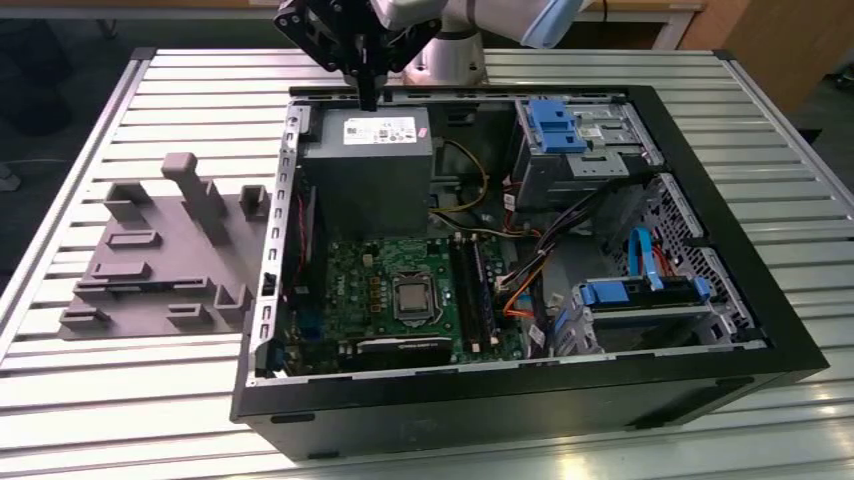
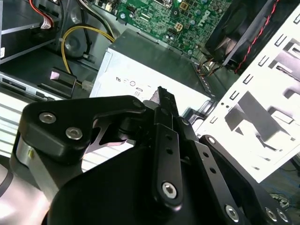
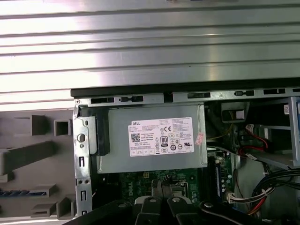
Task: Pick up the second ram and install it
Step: 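Reach for the second ram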
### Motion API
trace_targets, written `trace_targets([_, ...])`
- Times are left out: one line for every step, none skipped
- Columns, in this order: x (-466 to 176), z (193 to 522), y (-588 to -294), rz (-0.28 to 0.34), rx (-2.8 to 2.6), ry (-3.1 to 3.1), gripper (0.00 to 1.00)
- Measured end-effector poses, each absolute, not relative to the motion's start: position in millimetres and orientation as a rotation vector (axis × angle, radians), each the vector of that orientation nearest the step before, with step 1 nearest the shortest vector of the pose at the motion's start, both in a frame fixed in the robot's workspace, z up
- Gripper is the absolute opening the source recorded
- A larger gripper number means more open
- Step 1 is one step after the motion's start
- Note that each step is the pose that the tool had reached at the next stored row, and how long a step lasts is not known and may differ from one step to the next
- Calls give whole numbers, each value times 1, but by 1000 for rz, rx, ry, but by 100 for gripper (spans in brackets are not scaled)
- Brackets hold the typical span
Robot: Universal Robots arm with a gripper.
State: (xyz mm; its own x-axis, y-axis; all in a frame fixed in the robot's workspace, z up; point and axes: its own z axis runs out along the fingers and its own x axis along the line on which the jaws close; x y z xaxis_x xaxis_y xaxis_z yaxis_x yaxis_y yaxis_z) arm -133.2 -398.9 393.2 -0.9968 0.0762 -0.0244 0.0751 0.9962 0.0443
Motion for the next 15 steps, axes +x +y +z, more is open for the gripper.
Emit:
trace_targets([-134,393,-399,68,118,3112,11])
trace_targets([-134,393,-399,68,118,3112,11])
trace_targets([-135,393,-399,68,118,3112,11])
trace_targets([-136,393,-399,68,118,3112,11])
trace_targets([-136,393,-399,68,118,3112,11])
trace_targets([-137,393,-399,68,118,3113,11])
trace_targets([-137,393,-399,68,118,3112,11])
trace_targets([-138,393,-399,68,118,3112,11])
trace_targets([-139,393,-399,68,118,3112,11])
trace_targets([-139,393,-399,68,118,3113,11])
trace_targets([-140,393,-399,68,118,3113,11])
trace_targets([-140,393,-399,68,118,3113,11])
trace_targets([-140,393,-399,68,118,3113,11])
trace_targets([-141,393,-399,68,118,3112,11])
trace_targets([-141,393,-399,68,118,3112,11])
